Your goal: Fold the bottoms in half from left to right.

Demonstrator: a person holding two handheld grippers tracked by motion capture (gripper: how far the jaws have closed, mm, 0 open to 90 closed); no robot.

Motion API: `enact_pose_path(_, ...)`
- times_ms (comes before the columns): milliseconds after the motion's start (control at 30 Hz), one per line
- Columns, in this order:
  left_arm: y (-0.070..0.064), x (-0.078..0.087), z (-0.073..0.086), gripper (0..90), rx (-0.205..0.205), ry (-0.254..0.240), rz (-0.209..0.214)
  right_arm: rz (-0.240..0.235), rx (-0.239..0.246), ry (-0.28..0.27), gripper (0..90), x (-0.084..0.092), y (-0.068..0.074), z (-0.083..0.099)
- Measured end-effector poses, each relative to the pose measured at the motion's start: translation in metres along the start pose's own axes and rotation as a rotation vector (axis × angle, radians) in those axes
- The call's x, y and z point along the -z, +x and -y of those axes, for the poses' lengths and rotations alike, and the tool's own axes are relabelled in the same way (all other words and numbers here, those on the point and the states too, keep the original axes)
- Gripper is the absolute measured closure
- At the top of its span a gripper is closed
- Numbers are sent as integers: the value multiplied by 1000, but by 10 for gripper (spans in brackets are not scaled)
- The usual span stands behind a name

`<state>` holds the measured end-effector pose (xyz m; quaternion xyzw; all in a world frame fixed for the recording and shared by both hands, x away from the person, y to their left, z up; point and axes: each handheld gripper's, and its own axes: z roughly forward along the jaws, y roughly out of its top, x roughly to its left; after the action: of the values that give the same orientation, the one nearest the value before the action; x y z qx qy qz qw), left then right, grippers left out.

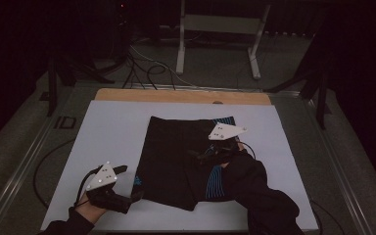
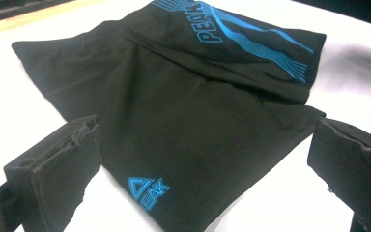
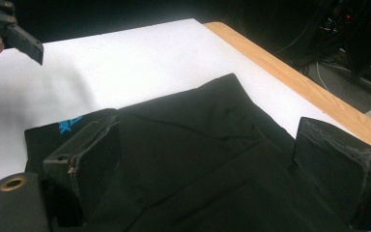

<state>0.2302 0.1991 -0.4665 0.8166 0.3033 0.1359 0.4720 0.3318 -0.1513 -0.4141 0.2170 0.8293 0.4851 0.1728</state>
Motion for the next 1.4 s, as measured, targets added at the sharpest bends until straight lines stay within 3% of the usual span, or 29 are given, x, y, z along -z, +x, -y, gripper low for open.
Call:
enact_pose_path(100,0,-1,0,0,3,8,-13,-1,-2,3,99,-6,0,-1)
enact_pose_path(167,1,-4,3,0,16,42,-45,-5,-3,9,99,-16,0,-2)
enact_pose_path(400,2,-9,7,0,32,92,-72,-24,2,27,99,-34,3,-4)
enact_pose_path(900,1,-21,13,0,47,181,-90,-54,20,57,99,-61,8,-7)
enact_pose_path(967,1,-25,15,0,55,209,-87,-61,22,61,99,-67,10,-8)
enact_pose_path(1400,6,-29,20,0,105,242,-96,-79,33,85,99,-87,10,-14)
